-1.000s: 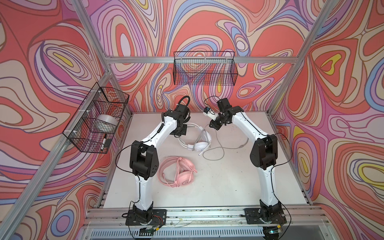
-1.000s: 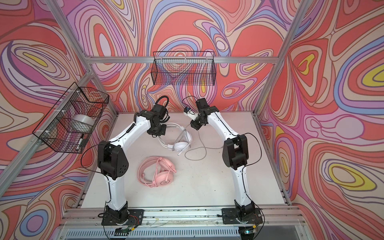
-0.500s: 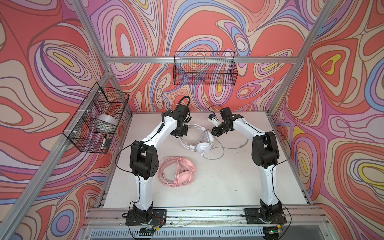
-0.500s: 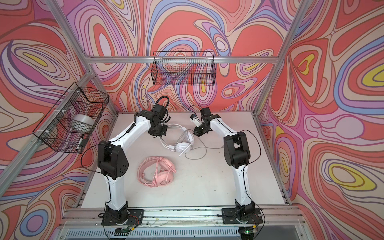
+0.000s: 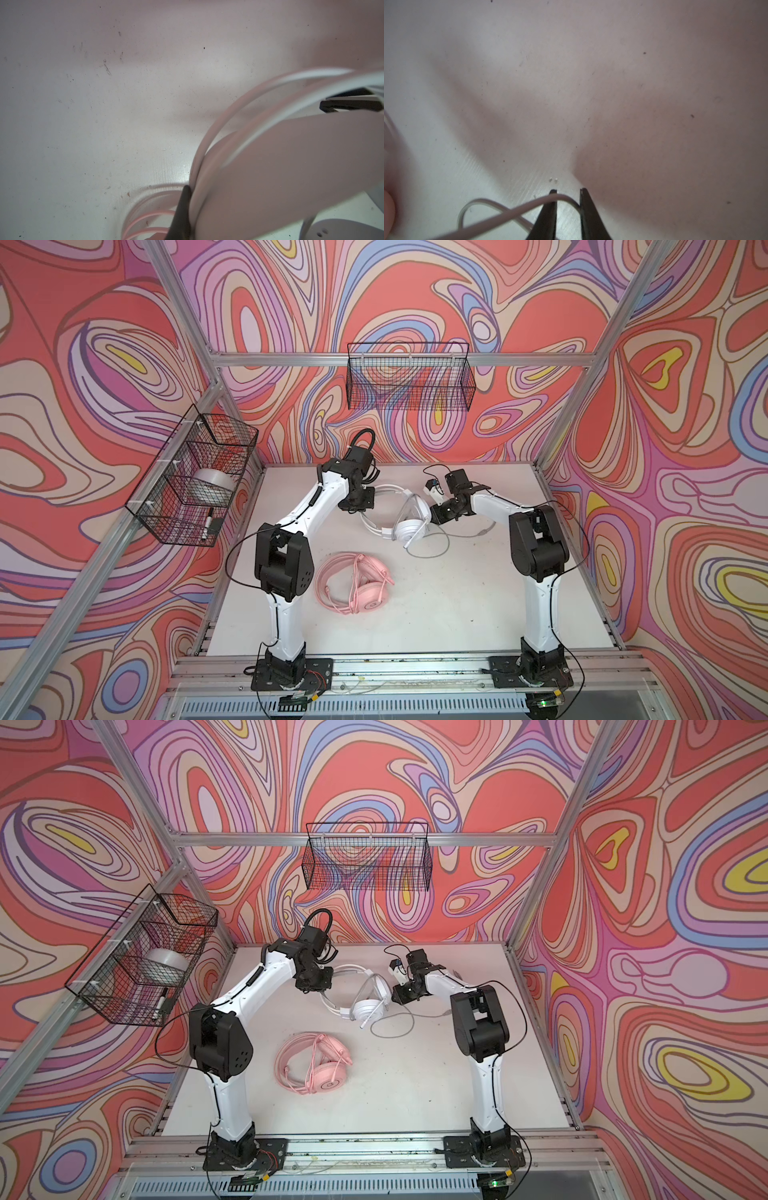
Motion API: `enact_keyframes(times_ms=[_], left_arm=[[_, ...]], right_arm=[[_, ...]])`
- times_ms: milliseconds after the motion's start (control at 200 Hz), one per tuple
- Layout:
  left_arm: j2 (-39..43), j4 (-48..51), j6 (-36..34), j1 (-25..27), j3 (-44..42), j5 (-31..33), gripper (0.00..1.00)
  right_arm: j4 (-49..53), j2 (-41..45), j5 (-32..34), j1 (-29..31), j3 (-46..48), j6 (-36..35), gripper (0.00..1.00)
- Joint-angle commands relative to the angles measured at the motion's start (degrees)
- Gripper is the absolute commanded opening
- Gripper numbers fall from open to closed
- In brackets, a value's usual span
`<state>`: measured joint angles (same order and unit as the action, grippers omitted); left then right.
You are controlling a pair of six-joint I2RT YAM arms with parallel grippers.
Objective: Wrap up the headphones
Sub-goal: 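Lower the right gripper and grasp the grey cable's free end on the table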
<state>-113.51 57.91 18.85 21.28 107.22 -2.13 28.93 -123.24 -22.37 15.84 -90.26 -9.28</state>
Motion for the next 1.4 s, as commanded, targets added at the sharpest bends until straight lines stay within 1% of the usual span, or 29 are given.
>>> enact_keyframes(times_ms=[0,120,336,576,786,997,1062,1232,1337,1392], left_arm=[[3.45,-1.40,1.53,-0.53,-0.15,-3.23,0.00],[3.91,-1.65,2.02,-0.93,-0.52,-3.75,0.00],[4.75,-2.01,2.77,-1.19,-0.28,-3.76,0.00],[6.27,-2.11,4.73,-2.23,0.39,-5.39,0.00],[8.00,-3.63,7.66,-3.86,0.09,-8.06,0.00],[8.18,-4.90,9.14,-4.31,0.09,-9.73,0.00],[8.06,-5.00,9.32,-4.41,0.02,-9.79,0.00],[7.84,-5.09,9.71,-4.49,-0.06,-10.52,0.00],[8.04,-5.28,10.02,-4.67,0.00,-10.24,0.00],[8.13,-5.35,10.23,-4.80,0.01,-10.02,0.00]], right_arm=[[-3.92,2.88,0.66,-0.63,2.28,2.54,0.25],[-5.36,4.00,0.48,-0.72,4.82,3.63,0.26],[-7.12,5.63,2.14,-0.72,8.81,4.79,0.30],[-7.12,6.14,1.70,-0.81,10.95,5.94,0.30],[-7.61,6.86,1.55,-0.81,12.77,6.21,0.22],[-8.95,7.92,0.53,-0.81,14.38,6.46,0.09],[-9.65,8.51,0.40,-0.80,14.99,6.47,0.08],[-10.19,9.41,0.04,-0.78,15.06,6.14,0.07],[-10.81,10.09,0.38,-0.78,15.34,6.08,0.00],[-11.42,10.79,0.56,-0.81,15.71,5.90,0.00]])
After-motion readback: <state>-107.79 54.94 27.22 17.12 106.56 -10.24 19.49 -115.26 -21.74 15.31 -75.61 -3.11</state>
